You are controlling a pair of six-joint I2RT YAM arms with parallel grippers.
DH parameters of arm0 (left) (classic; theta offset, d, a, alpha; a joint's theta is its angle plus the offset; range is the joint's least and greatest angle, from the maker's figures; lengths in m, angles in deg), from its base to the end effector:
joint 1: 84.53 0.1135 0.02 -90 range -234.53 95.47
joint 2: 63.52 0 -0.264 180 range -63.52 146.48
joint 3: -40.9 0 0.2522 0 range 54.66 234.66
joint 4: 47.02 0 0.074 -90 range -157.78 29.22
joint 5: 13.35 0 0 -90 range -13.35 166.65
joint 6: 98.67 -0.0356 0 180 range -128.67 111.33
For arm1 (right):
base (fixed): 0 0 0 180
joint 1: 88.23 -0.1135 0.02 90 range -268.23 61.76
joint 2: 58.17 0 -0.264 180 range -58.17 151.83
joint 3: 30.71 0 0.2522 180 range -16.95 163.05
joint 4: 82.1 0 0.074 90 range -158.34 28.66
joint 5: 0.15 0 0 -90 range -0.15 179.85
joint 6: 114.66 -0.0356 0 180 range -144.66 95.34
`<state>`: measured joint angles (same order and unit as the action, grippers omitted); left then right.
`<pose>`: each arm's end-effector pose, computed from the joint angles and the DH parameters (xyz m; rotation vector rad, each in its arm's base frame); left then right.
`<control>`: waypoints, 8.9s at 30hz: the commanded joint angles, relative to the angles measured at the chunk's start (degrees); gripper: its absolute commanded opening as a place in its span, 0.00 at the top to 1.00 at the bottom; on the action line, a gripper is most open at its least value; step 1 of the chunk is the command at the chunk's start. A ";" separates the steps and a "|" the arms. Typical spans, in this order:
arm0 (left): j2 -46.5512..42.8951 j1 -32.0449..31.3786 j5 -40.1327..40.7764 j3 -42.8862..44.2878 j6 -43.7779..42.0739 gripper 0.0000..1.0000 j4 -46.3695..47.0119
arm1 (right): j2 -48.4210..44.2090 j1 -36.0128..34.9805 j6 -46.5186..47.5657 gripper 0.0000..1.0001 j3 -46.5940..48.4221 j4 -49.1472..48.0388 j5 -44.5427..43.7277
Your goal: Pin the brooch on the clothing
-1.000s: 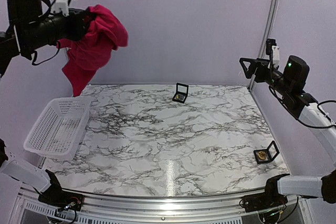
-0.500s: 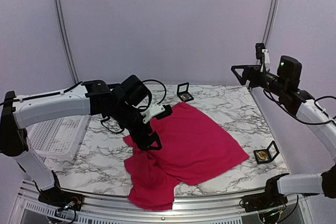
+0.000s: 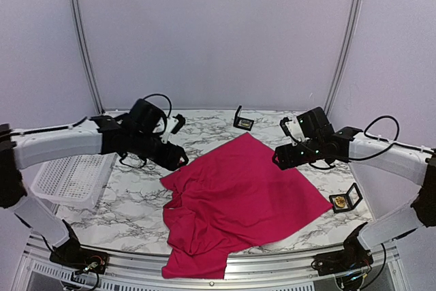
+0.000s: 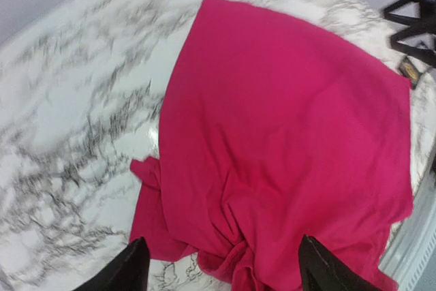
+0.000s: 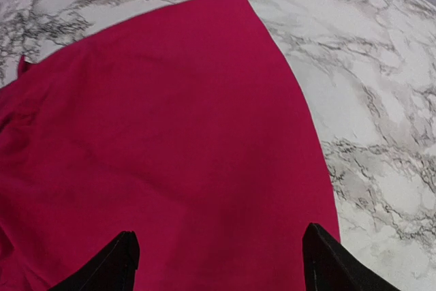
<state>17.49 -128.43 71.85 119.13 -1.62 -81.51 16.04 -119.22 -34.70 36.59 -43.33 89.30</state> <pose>0.2269 -0.2225 0.2957 0.7660 2.1493 -0.5726 0.2360 0.1414 0.2588 -0.4305 2.3543 0.3309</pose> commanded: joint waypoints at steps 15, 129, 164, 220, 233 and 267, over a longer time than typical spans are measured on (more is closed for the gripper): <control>29.26 3.34 25.66 1.22 6.06 0.30 0.85 | 21.85 8.13 -5.54 0.36 -3.81 -3.40 -14.15; -27.57 -0.89 18.77 -46.83 61.55 0.97 13.16 | 26.55 3.82 -6.01 0.92 -4.52 -14.22 3.45; -30.82 -9.90 42.91 -22.46 38.41 0.41 -10.53 | 41.91 -43.57 15.56 0.99 15.89 -23.73 17.96; 77.32 14.40 42.10 71.03 -36.15 0.58 -8.54 | 47.95 22.65 3.28 1.00 29.87 -4.01 -7.22; 80.78 20.69 57.39 74.05 -47.27 0.53 16.51 | 48.82 23.21 6.16 1.00 33.08 -1.46 -4.02; 36.98 16.57 29.28 12.17 4.94 0.53 -0.26 | 59.43 25.52 4.29 1.00 46.46 -4.52 4.78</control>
<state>56.49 -112.14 99.00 135.19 -0.35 -77.73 74.92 -95.00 -29.28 83.40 -47.81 95.13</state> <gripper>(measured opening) 0.467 0.001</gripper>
